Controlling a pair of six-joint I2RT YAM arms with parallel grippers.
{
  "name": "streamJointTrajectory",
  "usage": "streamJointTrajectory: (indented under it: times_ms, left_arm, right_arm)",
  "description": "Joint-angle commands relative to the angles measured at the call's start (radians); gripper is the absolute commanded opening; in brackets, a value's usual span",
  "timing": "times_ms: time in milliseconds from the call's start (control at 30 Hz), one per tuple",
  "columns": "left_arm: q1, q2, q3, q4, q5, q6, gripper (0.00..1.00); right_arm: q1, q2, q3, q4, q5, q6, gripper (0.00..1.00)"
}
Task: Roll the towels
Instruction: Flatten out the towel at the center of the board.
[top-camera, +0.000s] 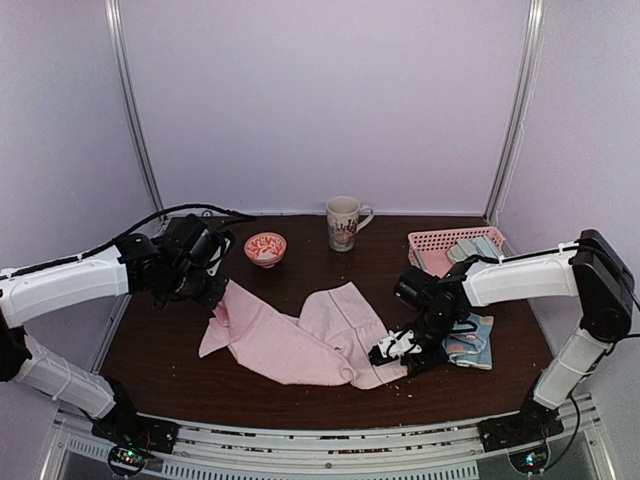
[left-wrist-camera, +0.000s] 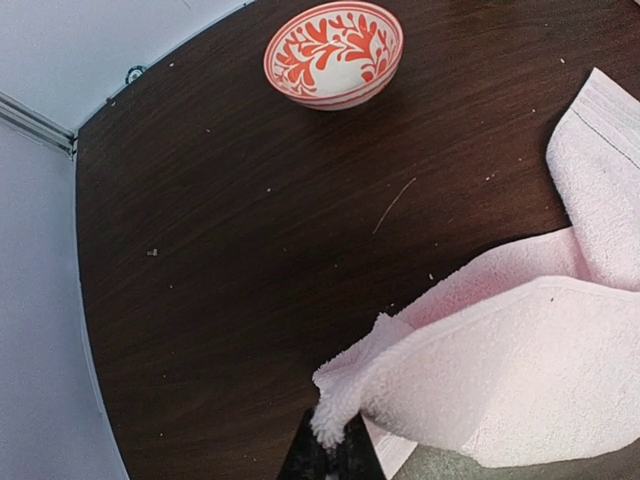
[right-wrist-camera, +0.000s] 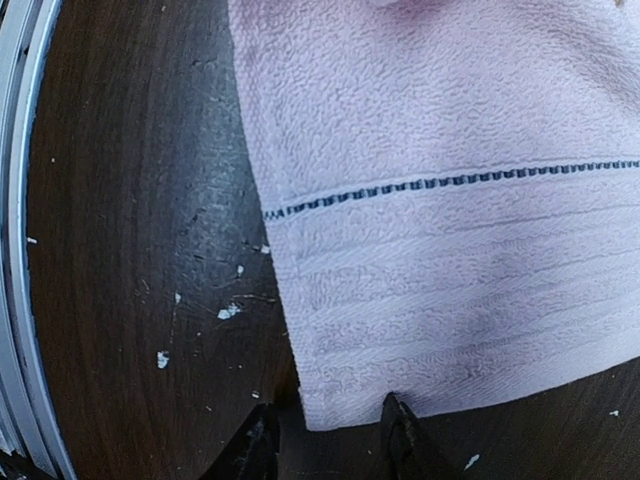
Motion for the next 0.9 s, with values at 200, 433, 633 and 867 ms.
streamJointTrajectory:
  times_ms: [200,433,633,867]
  left_arm:
    - [0.010,-0.004,-0.022,0.042,0.004,0.000,0.00]
    - [0.029,-0.020,-0.045,0.053,-0.002,0.004,0.00]
    - [0.101,-0.044,-0.040,0.083,0.003,0.007,0.00]
    - [0.263,-0.043,0.126,0.136,0.001,0.070,0.00]
  right_arm:
    - [0.022,0.056,-0.022,0.057,0.052,0.024,0.27]
    - [-0.001,0.011,0.021,0.027,0.070,0.052,0.02]
    - [-0.194,0.010,0.378,-0.141,-0.109,0.103,0.00]
    - [-0.374,0.140,0.824,-0.060,-0.170,0.431,0.00]
